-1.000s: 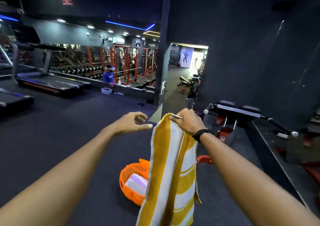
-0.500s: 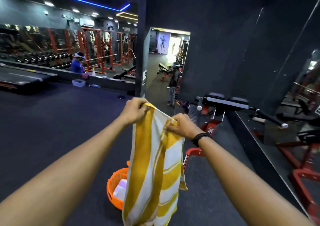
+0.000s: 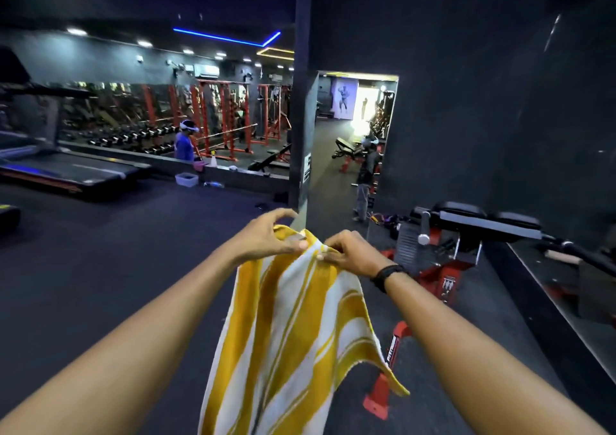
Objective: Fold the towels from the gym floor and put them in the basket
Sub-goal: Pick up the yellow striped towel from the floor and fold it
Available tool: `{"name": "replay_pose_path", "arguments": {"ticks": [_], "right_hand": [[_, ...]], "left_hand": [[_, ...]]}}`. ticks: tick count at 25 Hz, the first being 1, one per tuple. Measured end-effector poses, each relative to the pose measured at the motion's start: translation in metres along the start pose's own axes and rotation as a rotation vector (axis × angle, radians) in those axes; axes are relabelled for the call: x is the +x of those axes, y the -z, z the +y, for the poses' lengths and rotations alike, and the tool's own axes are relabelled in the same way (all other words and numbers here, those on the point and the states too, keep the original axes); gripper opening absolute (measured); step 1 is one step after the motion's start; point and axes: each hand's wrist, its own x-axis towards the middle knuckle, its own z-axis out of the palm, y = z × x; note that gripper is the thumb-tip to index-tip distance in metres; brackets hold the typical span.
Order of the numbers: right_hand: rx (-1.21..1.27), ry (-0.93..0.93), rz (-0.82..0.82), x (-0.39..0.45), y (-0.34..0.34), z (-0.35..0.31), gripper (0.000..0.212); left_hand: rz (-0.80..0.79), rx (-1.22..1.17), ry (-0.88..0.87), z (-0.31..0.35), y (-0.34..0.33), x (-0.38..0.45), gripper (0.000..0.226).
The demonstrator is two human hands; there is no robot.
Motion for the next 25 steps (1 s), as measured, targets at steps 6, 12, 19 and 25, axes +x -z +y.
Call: {"name": "replay_pose_path", "arguments": {"ticks": [6,12,19,25], "right_hand": [[0.095,0.126,-0.044,0.046,0.003,0.010,0.029],[0.068,-0.088,-0.292,0.054,-0.026,0.060,0.007],[0.297,-0.202,-0.035,0.078,-0.059,0.044,0.052],[0.115,-0.181,0.059,0.114,-0.081,0.041,0.020]], "left_hand": [[-0.143,0.223,-0.080,-0.014,-0.014,0.047,0.024],[0.094,0.058,-0.056,-0.041,0.015,0.076,0.006],[0.071,-0.148,-0.054,-0.046,0.044,0.100,0.006],[0.080,-0.226,-0.077,-0.050,0.060,0.114,0.006]]}}
